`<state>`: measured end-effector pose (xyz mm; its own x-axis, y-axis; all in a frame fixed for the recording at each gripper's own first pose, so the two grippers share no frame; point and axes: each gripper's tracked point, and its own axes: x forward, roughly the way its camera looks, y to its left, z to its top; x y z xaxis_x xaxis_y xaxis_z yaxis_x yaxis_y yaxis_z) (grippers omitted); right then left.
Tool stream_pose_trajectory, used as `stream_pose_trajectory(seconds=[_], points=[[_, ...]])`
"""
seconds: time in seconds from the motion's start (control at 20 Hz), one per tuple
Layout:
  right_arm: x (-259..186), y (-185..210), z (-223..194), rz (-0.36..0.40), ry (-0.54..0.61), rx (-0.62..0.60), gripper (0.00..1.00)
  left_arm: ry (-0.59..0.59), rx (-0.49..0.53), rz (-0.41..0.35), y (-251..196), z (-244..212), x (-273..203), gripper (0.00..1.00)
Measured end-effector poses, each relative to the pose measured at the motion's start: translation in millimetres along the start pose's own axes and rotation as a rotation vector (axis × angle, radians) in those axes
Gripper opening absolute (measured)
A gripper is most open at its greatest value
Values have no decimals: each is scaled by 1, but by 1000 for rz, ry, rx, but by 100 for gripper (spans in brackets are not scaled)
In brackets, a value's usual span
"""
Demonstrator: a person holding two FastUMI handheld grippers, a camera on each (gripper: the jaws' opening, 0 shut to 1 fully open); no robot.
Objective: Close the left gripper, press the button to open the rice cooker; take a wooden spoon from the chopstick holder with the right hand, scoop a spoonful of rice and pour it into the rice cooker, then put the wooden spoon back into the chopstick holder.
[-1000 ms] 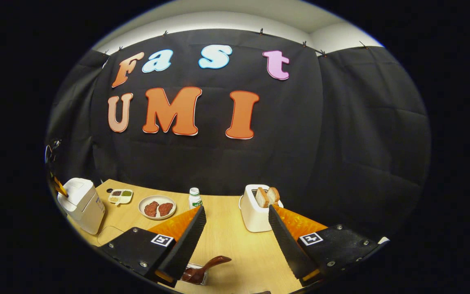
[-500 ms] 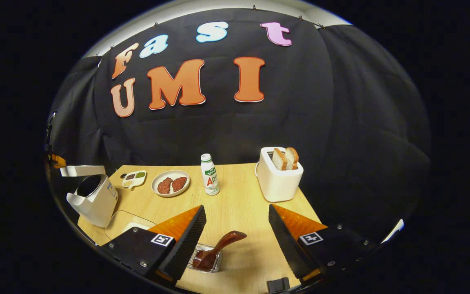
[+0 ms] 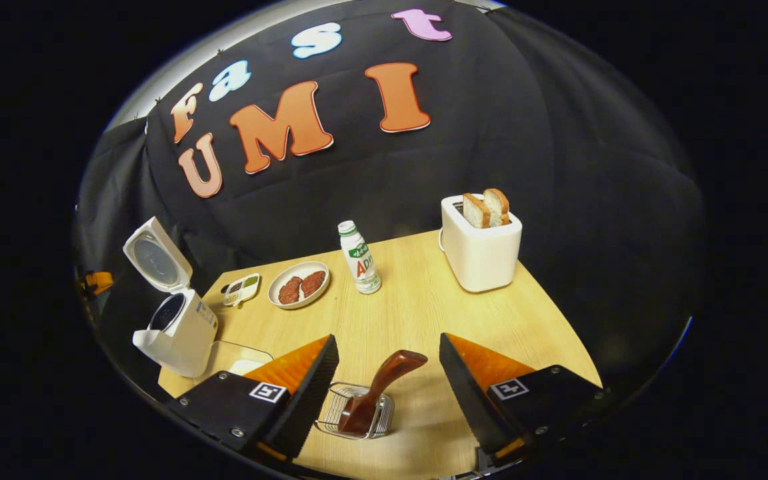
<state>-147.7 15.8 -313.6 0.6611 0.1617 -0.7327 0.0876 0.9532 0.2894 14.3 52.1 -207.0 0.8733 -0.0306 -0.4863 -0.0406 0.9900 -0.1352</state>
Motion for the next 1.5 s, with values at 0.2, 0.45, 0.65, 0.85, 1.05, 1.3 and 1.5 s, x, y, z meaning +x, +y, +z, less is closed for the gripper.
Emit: stream_pose_trajectory(seconds=[0.2,0.45,0.65,0.85,1.05,1.3,1.5], points=[[20,-4,-25,44,75,139,93,-43,34,-31,-29,-3,-19,4],[41,1,-42,102,135,284,84,-84,35,-40,-55,-6,-42,7],[48,8,-59,166,189,350,76,-69,50,-44,-73,-21,-56,25],[58,10,-65,201,216,415,65,-27,87,26,-77,-41,-63,62],[61,15,-60,228,190,444,47,-3,116,49,-85,-47,-70,65],[45,19,-57,175,122,487,27,-23,123,-8,-93,-38,-44,63],[24,25,-35,93,-28,482,22,-45,190,-106,-87,-30,-22,63]])
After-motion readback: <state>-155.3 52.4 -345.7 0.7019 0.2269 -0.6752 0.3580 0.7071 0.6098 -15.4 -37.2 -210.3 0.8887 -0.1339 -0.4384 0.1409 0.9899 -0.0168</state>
